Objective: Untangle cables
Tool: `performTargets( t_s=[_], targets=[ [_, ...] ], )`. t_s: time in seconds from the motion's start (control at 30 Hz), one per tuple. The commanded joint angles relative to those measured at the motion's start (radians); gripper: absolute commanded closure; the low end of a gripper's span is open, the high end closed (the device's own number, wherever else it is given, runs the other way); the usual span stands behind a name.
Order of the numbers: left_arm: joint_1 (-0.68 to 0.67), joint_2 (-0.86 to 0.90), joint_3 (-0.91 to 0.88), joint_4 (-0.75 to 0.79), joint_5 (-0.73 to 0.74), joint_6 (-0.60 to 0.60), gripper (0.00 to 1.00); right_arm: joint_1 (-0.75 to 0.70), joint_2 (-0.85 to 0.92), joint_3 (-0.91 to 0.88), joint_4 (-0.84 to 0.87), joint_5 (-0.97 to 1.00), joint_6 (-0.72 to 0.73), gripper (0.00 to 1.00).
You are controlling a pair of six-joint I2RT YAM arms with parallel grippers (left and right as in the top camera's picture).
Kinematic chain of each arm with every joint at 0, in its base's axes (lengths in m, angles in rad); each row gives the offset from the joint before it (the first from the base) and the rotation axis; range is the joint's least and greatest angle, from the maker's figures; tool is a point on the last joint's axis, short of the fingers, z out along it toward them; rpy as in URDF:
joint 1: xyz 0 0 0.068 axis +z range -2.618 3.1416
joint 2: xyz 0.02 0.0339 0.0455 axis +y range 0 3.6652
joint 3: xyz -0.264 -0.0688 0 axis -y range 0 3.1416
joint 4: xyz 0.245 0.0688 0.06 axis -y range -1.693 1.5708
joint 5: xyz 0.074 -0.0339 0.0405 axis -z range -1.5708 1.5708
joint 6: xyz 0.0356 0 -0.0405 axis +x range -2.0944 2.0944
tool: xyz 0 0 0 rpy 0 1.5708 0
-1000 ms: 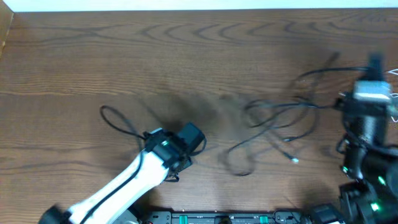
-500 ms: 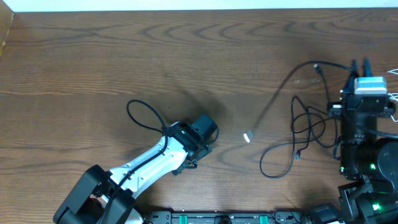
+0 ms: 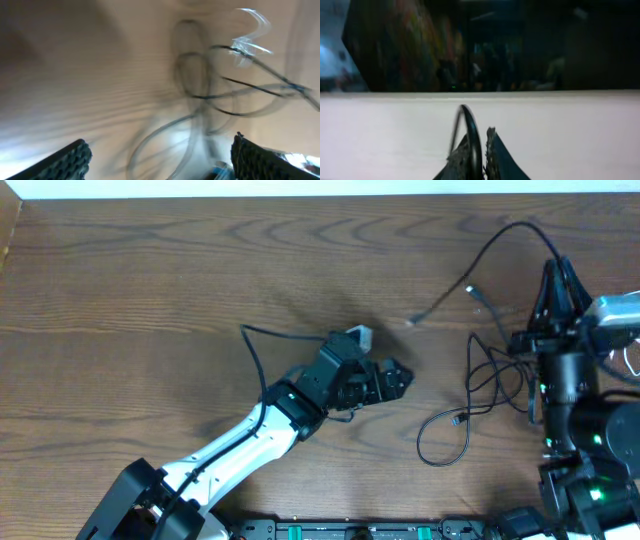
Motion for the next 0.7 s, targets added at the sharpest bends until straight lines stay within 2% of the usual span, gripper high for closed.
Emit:
performTargets(
  t_s=[0.0,0.1,0.33,0.43,0.67],
  targets=[
    [-0.026,-0.014,0.006,0.044,0.055,0.067,0.09,-0.001,0.086,0.010,0.058,-0.014,0.300,0.95],
    [-0.038,-0.014,0.006,0.042,0.055,0.092,0.09,-0.001,0.174,0.010,0.176,-0.050,0.410,0.98],
    [-0.043,-0.013,0.006,0.027,0.053,0.113,0.09,0.005,0.349,0.048,0.488,-0.303,0.650,0.99],
    [-0.043,-0.013,0.006,0.028,0.032,0.112,0.09,0.021,0.394,0.113,0.505,-0.309,0.697,0.99],
    [-0.043,-0.013,0.006,0.084,0.032,0.085,0.09,0.073,0.457,0.284,0.500,-0.347,0.700,0.99]
  ],
)
